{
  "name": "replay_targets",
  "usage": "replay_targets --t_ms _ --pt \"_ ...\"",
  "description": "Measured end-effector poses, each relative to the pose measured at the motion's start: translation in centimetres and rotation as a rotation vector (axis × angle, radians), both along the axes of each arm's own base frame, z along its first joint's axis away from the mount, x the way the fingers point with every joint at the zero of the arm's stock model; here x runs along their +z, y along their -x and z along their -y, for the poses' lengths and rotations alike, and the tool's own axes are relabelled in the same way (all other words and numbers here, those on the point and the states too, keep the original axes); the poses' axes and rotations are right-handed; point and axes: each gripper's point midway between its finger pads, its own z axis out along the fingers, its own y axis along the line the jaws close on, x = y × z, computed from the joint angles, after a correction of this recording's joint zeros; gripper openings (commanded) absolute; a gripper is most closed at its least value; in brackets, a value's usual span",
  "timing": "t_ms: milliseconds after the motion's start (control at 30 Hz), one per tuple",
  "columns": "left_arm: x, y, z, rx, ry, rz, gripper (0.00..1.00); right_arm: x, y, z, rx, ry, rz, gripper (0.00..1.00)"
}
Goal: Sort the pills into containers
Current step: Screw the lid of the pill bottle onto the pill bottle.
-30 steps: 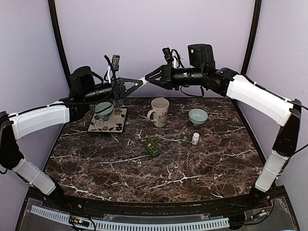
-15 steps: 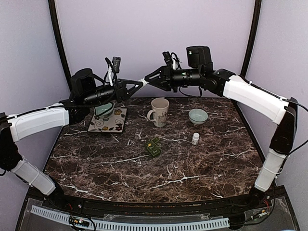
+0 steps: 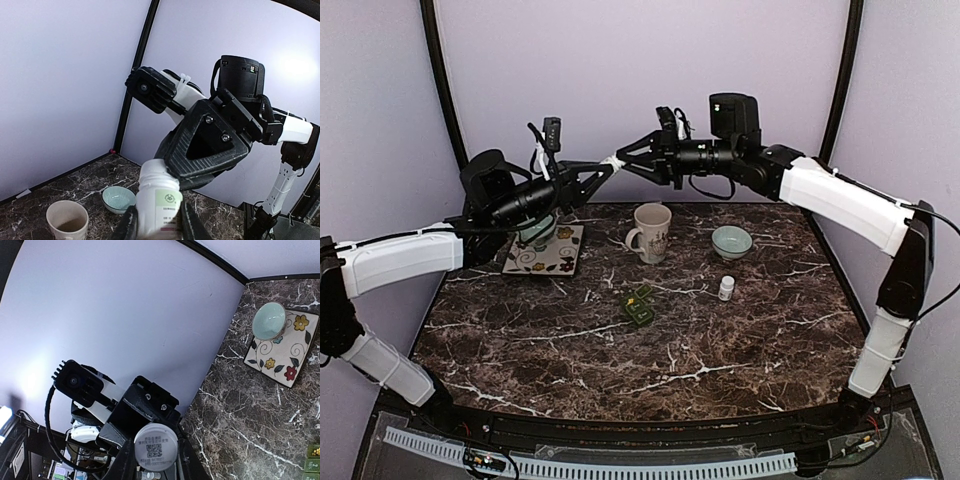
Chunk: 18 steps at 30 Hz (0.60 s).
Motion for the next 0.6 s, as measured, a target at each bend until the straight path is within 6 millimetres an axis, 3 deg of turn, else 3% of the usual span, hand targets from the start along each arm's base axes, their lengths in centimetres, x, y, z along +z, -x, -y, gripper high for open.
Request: replay_targets --t_ms 333,600 --pt "0.3 -0.2 -0.1 0.019 -0.001 0.023 0.03 0.4 -0.3 -0.2 0.008 0.017 -0.017 0.00" --pt "-0.9 -0.5 0.0 0.030 -0.071 0.035 0.03 -0.8 -0.5 -0.1 0.002 0.062 -0.059 0.00"
